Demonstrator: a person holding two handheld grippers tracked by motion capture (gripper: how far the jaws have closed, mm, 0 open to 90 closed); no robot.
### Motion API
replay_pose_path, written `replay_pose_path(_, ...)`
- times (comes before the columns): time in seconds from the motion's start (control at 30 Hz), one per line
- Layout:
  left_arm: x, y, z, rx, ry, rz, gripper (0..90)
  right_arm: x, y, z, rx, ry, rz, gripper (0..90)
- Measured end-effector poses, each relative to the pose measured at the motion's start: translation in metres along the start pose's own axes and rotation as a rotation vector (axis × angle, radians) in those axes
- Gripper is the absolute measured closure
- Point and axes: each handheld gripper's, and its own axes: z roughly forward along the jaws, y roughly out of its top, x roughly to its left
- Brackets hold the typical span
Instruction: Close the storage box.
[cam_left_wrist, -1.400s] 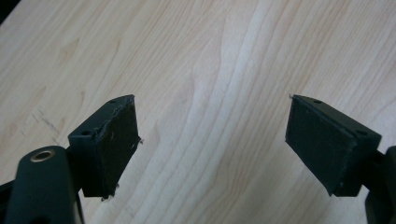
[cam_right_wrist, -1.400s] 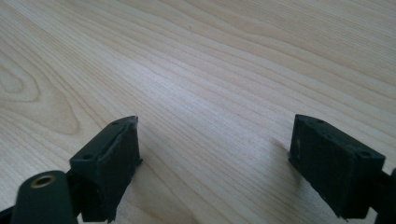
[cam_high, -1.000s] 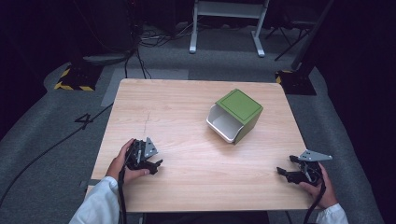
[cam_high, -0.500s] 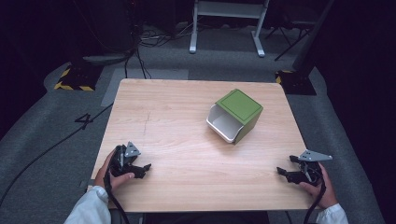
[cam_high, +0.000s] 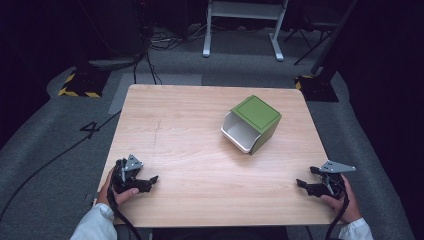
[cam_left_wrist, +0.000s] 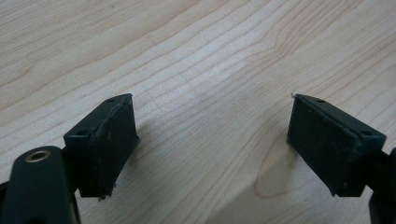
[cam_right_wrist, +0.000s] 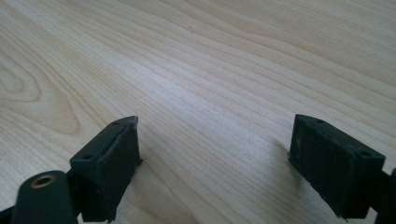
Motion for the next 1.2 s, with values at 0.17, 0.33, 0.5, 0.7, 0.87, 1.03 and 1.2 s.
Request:
replay_pose_path(0.17,0.0002,0.0,0.0,0.001,-0.003,-0.003,15.8,0.0002,0.0,0.0,-0.001,-0.002,-0.002,16.2)
replay_pose_path(0.33,0.0006,-0.0001,0.0001,-0.001,-0.008,-0.001,15.6,0.0006,-0.0003,-0.0002,0.0,-0.005,-0.001,16.2)
replay_pose_path(0.5,0.0007,-0.0001,0.0001,0.0,-0.009,0.0,15.6,0.0006,-0.0002,-0.0002,0.0,-0.005,0.0,16.1)
replay_pose_path(0.7,0.0007,-0.0001,0.0001,0.0,-0.009,0.0,15.5,0.0006,-0.0003,-0.0002,-0.001,-0.004,0.0,16.2)
replay_pose_path(0.87,0.0007,-0.0001,0.0001,0.0,-0.009,0.0,15.5,0.0006,-0.0002,-0.0003,0.0,-0.004,0.0,16.2)
replay_pose_path(1.03,0.0008,-0.0001,0.0001,-0.001,-0.009,0.001,15.5,0.0005,-0.0002,-0.0002,0.0,-0.004,-0.001,16.2)
replay_pose_path(1.2,0.001,0.0,0.0002,0.0,-0.008,0.003,15.4,0.0006,-0.0002,-0.0003,0.0,-0.004,0.0,16.2)
